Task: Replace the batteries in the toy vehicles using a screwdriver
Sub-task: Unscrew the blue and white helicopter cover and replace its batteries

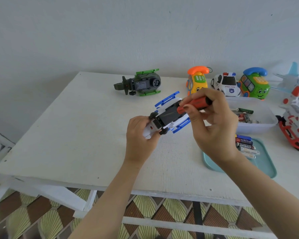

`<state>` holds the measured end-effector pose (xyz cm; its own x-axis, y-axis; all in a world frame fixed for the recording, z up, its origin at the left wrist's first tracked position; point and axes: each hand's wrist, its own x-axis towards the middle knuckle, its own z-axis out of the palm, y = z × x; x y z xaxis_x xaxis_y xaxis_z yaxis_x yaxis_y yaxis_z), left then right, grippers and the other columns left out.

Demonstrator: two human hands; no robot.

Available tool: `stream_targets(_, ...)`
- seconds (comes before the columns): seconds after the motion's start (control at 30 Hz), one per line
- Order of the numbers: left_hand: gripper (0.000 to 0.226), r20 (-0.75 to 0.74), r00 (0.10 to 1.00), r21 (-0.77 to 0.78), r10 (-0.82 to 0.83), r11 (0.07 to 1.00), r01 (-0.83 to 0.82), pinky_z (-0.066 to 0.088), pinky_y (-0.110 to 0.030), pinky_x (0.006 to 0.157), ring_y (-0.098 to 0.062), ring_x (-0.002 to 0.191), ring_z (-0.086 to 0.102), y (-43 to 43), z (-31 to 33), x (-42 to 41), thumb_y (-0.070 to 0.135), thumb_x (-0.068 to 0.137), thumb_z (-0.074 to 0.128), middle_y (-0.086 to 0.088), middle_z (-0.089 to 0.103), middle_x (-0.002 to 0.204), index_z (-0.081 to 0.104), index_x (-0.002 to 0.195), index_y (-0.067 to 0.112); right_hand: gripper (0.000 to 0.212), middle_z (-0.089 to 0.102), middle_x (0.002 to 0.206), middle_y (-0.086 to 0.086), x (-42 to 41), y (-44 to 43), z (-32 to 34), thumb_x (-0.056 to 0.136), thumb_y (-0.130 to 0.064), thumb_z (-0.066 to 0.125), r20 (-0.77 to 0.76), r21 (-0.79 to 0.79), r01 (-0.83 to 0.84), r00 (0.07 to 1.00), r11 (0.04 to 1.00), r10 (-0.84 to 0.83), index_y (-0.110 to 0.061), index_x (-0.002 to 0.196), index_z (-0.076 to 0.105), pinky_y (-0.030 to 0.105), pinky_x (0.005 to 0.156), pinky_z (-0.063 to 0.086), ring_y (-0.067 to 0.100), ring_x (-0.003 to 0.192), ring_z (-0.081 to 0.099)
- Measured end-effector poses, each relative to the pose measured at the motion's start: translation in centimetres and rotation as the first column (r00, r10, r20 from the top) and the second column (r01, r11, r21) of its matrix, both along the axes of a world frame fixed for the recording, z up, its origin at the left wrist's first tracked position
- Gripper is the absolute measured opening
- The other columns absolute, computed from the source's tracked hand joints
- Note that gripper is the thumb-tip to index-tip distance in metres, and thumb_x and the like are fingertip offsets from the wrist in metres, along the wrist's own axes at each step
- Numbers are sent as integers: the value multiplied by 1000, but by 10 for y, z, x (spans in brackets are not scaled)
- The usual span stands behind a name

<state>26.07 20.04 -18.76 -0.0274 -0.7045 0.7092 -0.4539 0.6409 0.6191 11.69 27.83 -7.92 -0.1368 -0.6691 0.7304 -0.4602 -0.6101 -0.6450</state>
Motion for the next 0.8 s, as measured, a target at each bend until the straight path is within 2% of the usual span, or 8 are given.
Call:
stream_targets(0.13, 34, 3, 1000, -7, -3, 1000, 3, 36, -4, 82, -13, 88, 49, 0, 0, 0, 34, 76, 68, -4, 63, 87, 65, 90, 2, 26, 64, 89, 2, 0, -1, 0, 90, 2, 58, -13, 27, -9, 1000, 1000, 9, -18, 104, 49, 30, 74, 57, 19, 84, 66)
stream_targets(0.27, 35, -8, 1000, -6, -5, 1000, 5, 37, -6, 82, -13, 89, 50, 1, 1, 0, 35, 77, 67, 3, 61, 88, 66, 91, 2, 27, 63, 89, 4, 1, -3, -3, 90, 3, 58, -23, 18, -8, 1000, 1000, 9, -18, 104, 49, 29, 75, 57, 20, 84, 66)
stream_targets(0.4, 36, -6, 1000, -17, -8, 1000, 7, 37, -5, 82, -13, 88, 50, 0, 1, 0, 34, 77, 68, 3, 60, 88, 66, 91, 2, 25, 64, 89, 13, 0, -5, -1, 91, 4, 56, -38, 13, 1, 999, 1000, -1, -16, 104, 51, 24, 76, 56, 19, 84, 66)
stream_targets(0.53, 32, 2, 1000, -8, -10, 1000, 10, 38, -6, 82, -13, 89, 50, -2, -2, 0, 31, 76, 70, 0, 62, 88, 65, 91, 3, 26, 60, 100, 9, -4, -8, 5, 91, 5, 53, -231, -16, 61, 971, 998, -63, 2, 117, 52, 17, 81, 53, 3, 89, 64)
stream_targets(0.63, 32, -2, 1000, -12, -12, 1000, 12, 38, -6, 82, -13, 89, 50, -2, -2, 1, 31, 76, 71, 5, 59, 89, 65, 91, 3, 38, 52, 110, 8, -3, -13, 11, 93, -8, 50, -313, -104, 132, 937, 986, -158, 4, 129, 50, 22, 86, 49, 2, 99, 54)
stream_targets(0.7, 33, 6, 1000, -1, -13, 1000, 13, 38, -7, 81, -14, 88, 50, -2, -3, 1, 32, 77, 70, 0, 62, 88, 65, 91, 3, 38, 57, 100, 15, -1, -16, 16, 93, -16, 56, -286, -180, 188, 929, 965, -235, 3, 126, 55, 19, 84, 46, -1, 96, 46)
stream_targets(0.8, 35, 11, 1000, 14, -8, 1000, 8, 38, -7, 80, -14, 89, 50, -2, -4, 1, 33, 77, 71, -5, 64, 89, 65, 92, 1, 34, 58, 85, 2, 4, -19, 18, 90, -12, 64, -188, -215, 276, 930, 937, -317, 2, 120, 62, 7, 81, 39, 0, 82, 49)
